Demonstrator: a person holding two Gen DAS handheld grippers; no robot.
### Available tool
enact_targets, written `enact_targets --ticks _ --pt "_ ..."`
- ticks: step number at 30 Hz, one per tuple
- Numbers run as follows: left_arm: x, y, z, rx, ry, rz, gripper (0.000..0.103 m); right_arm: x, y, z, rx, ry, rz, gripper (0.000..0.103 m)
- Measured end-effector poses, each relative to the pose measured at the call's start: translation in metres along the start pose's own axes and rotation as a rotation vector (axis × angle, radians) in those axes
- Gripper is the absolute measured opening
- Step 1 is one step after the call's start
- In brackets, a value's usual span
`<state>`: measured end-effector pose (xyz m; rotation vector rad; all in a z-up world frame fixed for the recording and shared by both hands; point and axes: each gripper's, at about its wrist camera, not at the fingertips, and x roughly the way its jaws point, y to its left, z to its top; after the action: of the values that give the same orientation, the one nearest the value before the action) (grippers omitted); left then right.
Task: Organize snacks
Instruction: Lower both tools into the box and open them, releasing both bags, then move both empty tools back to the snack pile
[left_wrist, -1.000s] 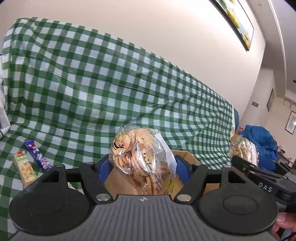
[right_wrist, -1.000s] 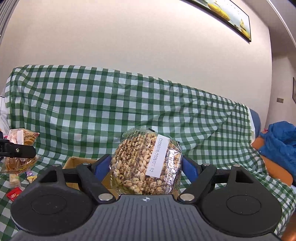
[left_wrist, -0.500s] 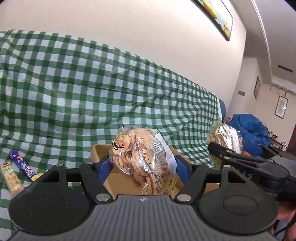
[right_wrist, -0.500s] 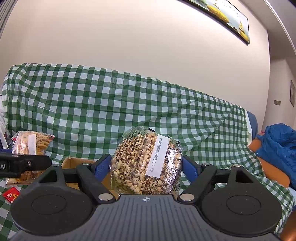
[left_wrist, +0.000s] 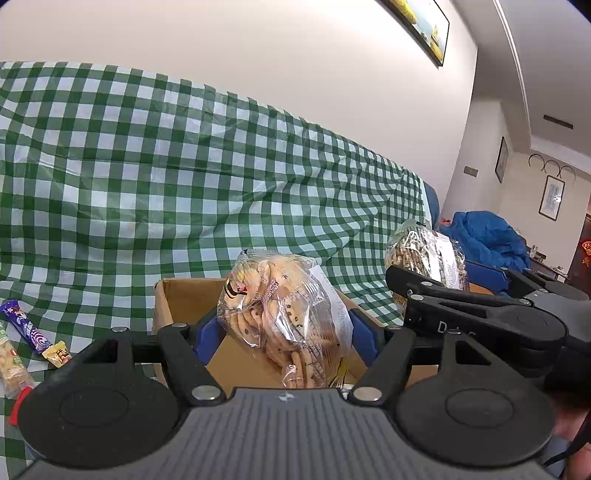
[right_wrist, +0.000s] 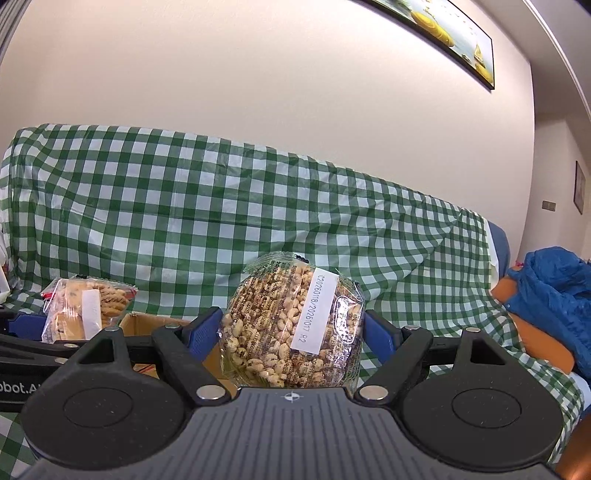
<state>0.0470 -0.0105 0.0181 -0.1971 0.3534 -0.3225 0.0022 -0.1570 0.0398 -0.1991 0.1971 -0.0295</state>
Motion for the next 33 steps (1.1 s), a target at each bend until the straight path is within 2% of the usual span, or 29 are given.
enact_targets --ticks 11,12,14,20,21,22,23,24,26,28,31,33 --pt "0.008 -0.002 0.001 -0.024 0.022 -0.017 0.078 0.007 -0.004 0.000 0.015 0.027 -0.033 0.083" --pt "0.009 -0.002 0.001 -0.026 0.029 -0.019 0.079 0.007 -0.002 0.001 0.009 0.026 -0.051 0.084" --pt "0.009 -0.003 0.002 -0.016 0.024 -0.008 0.084 0.008 -0.002 0.001 0.008 0.019 -0.089 0.093" --pt "0.009 -0.001 0.003 -0.011 0.020 0.015 0.083 0.011 -0.004 0.000 0.033 0.033 -0.092 0.094" --pt "0.009 -0.001 0.003 -0.006 0.017 0.025 0.082 0.012 -0.004 0.000 0.035 0.032 -0.090 0.094" --pt "0.008 -0.002 0.003 0.002 0.012 0.036 0.074 0.012 -0.003 0.001 0.036 0.033 -0.094 0.094" --pt "0.008 -0.001 0.002 0.011 0.012 0.047 0.063 0.013 -0.002 0.001 0.041 0.034 -0.096 0.094" --pt "0.009 0.001 0.002 0.012 0.019 0.053 0.058 0.014 -0.001 0.001 0.053 0.038 -0.094 0.094" --pt "0.007 0.008 0.002 -0.006 0.037 0.059 0.035 0.015 0.000 0.003 0.076 0.045 -0.098 0.094" --pt "0.002 0.018 0.002 -0.028 0.053 0.066 0.030 0.016 0.004 0.004 0.095 0.053 -0.099 0.094" --pt "-0.013 0.041 0.005 -0.082 0.064 0.070 0.030 0.016 0.016 0.004 0.106 0.071 -0.090 0.094" --pt "-0.025 0.058 0.007 -0.106 0.064 0.112 0.030 0.016 0.025 0.005 0.109 0.077 -0.073 0.093"
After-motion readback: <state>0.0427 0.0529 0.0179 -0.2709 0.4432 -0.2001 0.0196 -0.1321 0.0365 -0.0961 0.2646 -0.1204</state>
